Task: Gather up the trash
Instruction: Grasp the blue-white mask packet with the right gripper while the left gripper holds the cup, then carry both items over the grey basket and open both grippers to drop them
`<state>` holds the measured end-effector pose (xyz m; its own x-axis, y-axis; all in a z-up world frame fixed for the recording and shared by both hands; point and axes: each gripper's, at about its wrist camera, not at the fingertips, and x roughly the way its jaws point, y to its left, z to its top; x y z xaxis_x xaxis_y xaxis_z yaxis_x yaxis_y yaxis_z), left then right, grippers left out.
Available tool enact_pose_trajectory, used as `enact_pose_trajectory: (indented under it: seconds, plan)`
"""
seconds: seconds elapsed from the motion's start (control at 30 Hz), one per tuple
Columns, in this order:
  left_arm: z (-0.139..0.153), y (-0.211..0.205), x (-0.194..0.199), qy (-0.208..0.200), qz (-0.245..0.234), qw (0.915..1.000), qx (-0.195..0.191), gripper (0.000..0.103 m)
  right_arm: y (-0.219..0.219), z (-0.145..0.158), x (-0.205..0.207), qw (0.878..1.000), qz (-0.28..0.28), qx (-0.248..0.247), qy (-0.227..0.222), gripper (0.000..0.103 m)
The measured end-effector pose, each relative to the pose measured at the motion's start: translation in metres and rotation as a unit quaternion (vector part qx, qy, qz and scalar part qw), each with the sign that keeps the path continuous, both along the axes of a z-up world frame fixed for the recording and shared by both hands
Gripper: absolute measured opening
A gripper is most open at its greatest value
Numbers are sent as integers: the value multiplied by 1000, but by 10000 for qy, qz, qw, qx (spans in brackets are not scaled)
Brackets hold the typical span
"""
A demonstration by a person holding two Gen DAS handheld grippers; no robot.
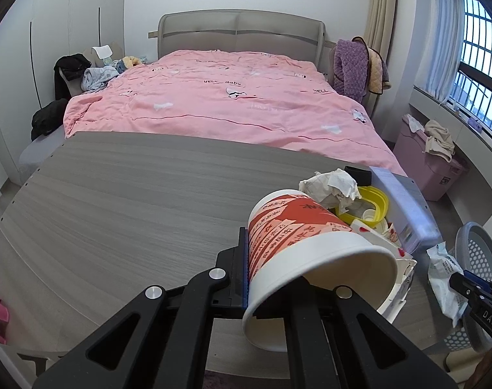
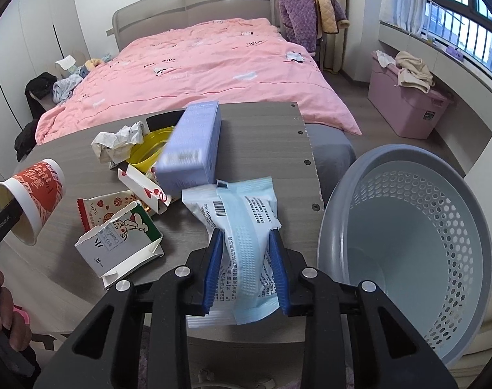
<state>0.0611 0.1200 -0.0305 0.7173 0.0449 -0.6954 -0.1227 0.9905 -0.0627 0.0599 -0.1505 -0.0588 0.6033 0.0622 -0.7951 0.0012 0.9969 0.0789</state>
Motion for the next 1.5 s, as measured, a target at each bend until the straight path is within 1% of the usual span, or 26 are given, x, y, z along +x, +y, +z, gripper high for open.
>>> enact_pose_trajectory:
  seconds: [0.23,0.4,0.6,0.77,1.0,1.23,1.4,1.5]
  plan:
    - [7,-9,-11,-81,-160,9998,-35,2,-1,6,-14,10000,-39,61,-57,29]
    - [15,-23,-18,-170,-340,9993,-42,2,-5,17,-26,9997,-77,96,-216,29]
    - [26,-49,-30,-282,-665,9974,-20,2,-19,31,-42,9987,-209,150,-447,29]
    - [33,-84,-36,-337,-1055,9938,-22,2,-44,42,-56,9967,-445,191,-644,29]
    - [37,-148,-35,-298,-1730,9845,-16,2,-92,43,-70,9929,-906,262,-718,29]
    - [35,-221,-28,-143,-2450,9694,-44,2,-143,36,-82,9873,-1413,261,-673,29]
    - [28,-265,-23,-24,-2814,9596,-2,2,-172,29,-89,9840,-1640,310,-625,29]
    - [22,-286,-18,82,-2957,9552,31,2,-185,23,-90,9826,-1730,373,-567,29]
